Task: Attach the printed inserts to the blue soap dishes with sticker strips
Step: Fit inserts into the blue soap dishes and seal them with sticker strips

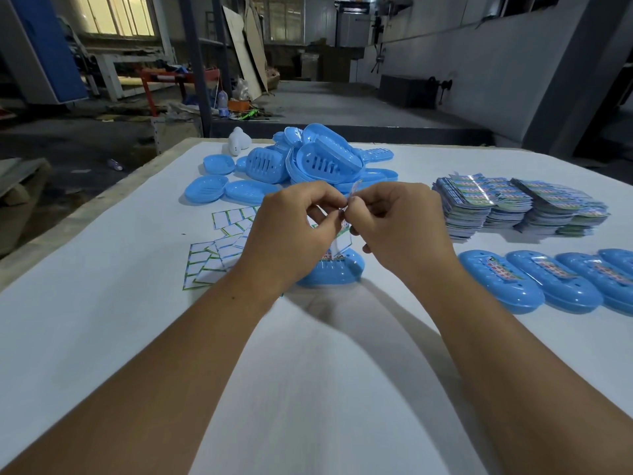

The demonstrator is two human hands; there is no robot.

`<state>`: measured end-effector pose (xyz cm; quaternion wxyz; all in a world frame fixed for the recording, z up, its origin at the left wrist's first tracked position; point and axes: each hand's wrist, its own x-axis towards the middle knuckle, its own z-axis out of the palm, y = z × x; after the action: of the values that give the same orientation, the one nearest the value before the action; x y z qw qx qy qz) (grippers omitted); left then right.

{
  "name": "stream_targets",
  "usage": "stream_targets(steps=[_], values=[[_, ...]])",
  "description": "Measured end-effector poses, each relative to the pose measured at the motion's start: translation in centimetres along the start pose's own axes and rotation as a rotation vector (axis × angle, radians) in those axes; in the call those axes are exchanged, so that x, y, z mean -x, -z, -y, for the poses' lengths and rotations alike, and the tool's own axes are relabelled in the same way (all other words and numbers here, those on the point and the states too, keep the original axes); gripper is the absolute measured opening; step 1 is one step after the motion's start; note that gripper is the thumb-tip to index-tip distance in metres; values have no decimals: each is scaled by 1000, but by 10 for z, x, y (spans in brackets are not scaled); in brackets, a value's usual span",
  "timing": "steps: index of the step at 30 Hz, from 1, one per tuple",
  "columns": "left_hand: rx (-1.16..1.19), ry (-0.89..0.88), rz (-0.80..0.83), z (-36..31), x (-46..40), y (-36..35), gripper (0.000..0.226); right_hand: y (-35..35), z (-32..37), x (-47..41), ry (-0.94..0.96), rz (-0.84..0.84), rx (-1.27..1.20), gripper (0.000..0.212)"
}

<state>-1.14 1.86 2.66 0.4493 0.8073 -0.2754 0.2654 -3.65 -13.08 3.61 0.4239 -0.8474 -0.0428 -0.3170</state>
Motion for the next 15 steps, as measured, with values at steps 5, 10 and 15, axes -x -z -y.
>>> stream_targets(steps=[5,10,15], values=[[25,34,-25,0,-1,0,11,0,-1,-1,-25,-4,-21,18],[297,309,-114,2,-8,3,17,5,-12,-8,-217,39,-166,20],[397,448,-143,4,-11,5,17,10,-8,-9,-332,136,-473,17]])
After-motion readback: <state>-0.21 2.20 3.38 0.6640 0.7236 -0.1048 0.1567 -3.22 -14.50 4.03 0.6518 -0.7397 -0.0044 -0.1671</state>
